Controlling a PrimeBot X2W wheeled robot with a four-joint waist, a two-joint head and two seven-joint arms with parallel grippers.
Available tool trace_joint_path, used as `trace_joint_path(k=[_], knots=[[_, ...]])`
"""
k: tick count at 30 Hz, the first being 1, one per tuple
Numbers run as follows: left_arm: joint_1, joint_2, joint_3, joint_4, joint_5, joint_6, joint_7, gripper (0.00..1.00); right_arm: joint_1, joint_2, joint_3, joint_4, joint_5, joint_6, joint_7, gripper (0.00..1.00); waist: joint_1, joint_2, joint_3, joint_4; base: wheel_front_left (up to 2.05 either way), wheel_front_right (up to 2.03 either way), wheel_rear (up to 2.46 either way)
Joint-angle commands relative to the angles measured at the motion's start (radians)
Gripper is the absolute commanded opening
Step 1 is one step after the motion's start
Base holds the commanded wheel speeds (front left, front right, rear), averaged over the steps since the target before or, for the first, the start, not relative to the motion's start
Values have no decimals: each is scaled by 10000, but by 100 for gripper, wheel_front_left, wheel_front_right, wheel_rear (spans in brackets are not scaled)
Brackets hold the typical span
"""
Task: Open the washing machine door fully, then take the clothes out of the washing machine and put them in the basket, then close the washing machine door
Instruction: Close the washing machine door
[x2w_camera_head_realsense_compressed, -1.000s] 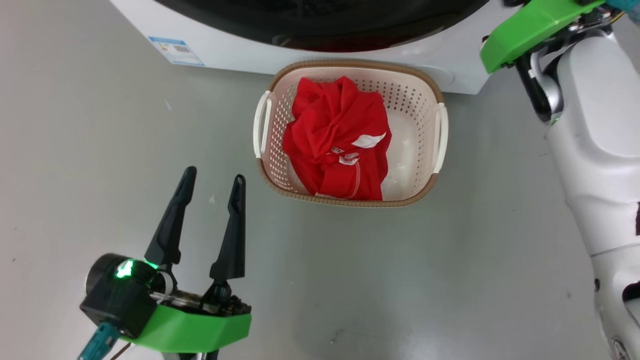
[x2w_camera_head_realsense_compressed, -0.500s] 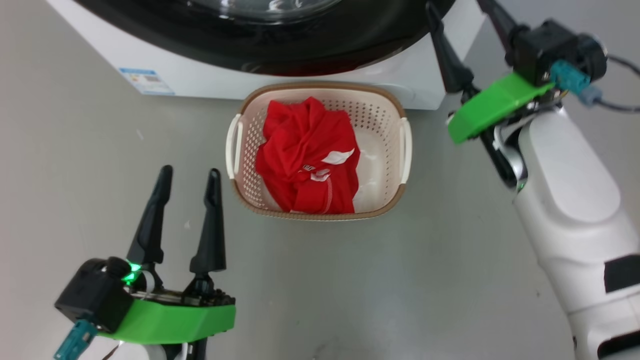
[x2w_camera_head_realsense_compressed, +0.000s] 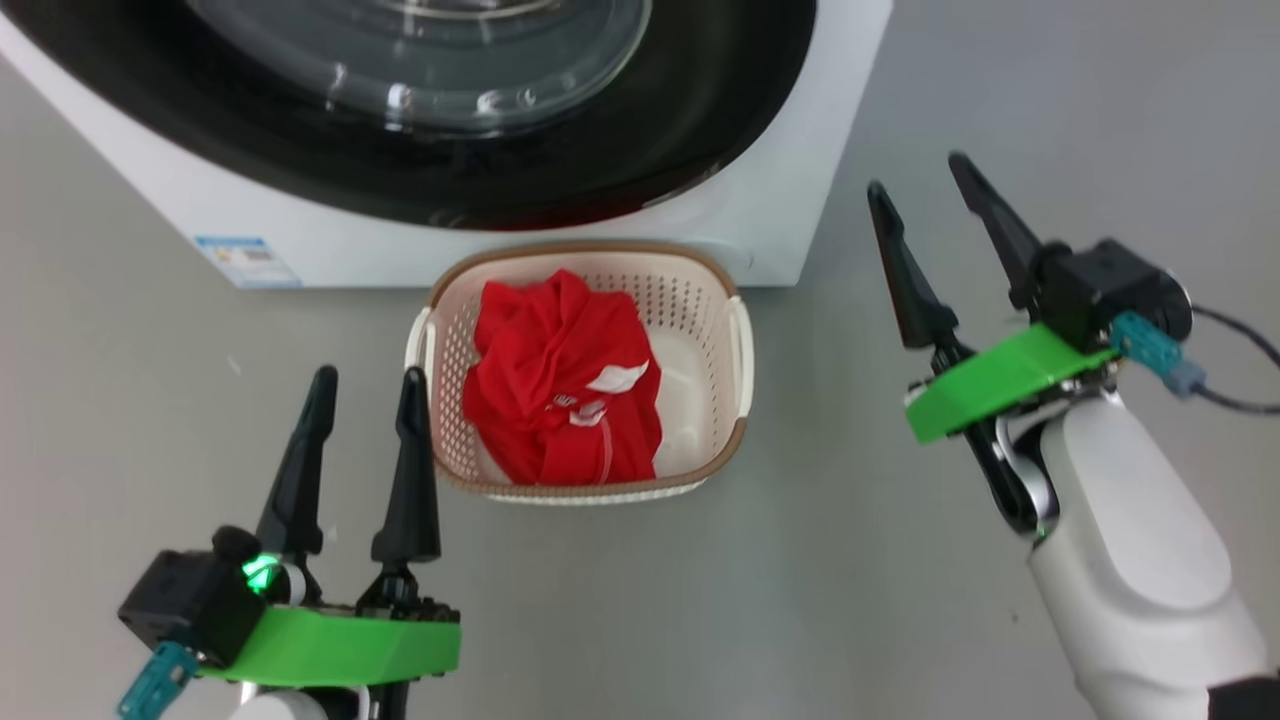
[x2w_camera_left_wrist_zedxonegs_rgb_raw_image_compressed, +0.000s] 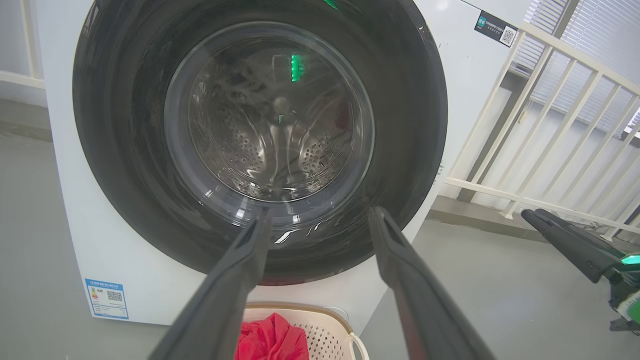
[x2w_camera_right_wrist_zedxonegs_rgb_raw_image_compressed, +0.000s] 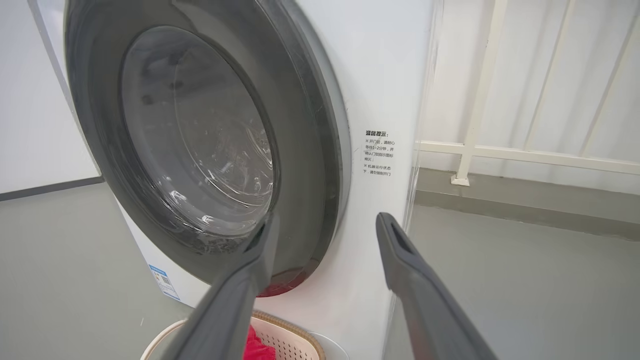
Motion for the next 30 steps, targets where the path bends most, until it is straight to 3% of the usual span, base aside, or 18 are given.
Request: trace_joint_path(k=[1, 16, 30], knots=[[140, 112, 378, -119, 130, -14, -51, 100, 399, 161, 52, -428, -100, -38, -53, 100, 0, -1, -548, -419, 0, 0, 0], [938, 144, 645, 633, 295, -100, -51, 100, 2900, 163, -1038, -2191, -40, -38, -53, 100, 0, -1, -1971, -991, 0, 0, 0], [1795, 203, 840, 340, 1168, -18, -51, 100, 5264, 164, -1247, -3885, -328, -38, -53, 100, 0, -1, -2960, -1094, 0, 0, 0]])
